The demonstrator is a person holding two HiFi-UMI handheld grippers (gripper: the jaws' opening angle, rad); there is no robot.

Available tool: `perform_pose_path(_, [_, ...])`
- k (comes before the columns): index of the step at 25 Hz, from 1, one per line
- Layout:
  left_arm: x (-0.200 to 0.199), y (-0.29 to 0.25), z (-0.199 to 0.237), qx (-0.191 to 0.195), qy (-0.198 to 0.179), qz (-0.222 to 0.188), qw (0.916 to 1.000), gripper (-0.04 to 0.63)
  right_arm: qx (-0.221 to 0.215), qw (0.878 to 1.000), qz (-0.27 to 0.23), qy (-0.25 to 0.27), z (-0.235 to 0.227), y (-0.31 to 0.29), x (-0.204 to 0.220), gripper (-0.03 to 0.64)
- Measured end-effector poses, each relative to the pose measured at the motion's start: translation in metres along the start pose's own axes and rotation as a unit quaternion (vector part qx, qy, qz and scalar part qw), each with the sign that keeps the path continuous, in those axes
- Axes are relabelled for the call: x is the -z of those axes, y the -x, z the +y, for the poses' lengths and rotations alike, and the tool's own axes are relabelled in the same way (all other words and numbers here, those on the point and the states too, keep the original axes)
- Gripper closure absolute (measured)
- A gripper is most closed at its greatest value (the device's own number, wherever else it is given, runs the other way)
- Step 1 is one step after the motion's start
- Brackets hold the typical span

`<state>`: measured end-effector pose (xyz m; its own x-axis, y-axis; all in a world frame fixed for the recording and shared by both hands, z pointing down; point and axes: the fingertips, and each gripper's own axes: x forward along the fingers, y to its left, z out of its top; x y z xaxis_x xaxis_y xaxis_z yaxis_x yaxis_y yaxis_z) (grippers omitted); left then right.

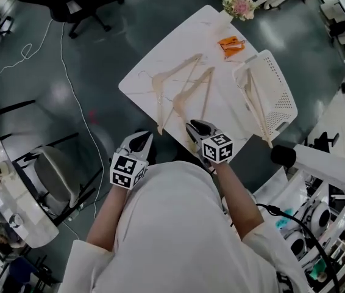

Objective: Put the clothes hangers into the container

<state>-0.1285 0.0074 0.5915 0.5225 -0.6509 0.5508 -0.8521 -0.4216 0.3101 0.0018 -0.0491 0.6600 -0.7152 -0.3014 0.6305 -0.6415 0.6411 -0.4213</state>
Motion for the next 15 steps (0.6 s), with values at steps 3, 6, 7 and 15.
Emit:
perform_pose_path(3, [0.005,0.002,0.009,0.016,0.000,0.010,0.9998,0.595,0.012,1.000,0.028,-0.004,-0.008,-0.029,0.011,0.535])
perform_pose_path(6, [0.008,0.004,0.019,0.029,-0.002,0.019,0.9994,0.597,0.028,0.998,0.060,0.002,-0.020,-0.058,0.023,0.528])
perform_pose_path(7, [0.009,0.005,0.022,0.032,-0.003,0.022,0.9992,0.597,0.035,0.997,0.070,0.004,-0.025,-0.067,0.026,0.521])
perform_pose_path(15, [0.015,0.010,0.047,0.046,0.000,0.040,0.9981,0.595,0.107,0.983,0.148,0.020,-0.070,-0.107,0.062,0.473])
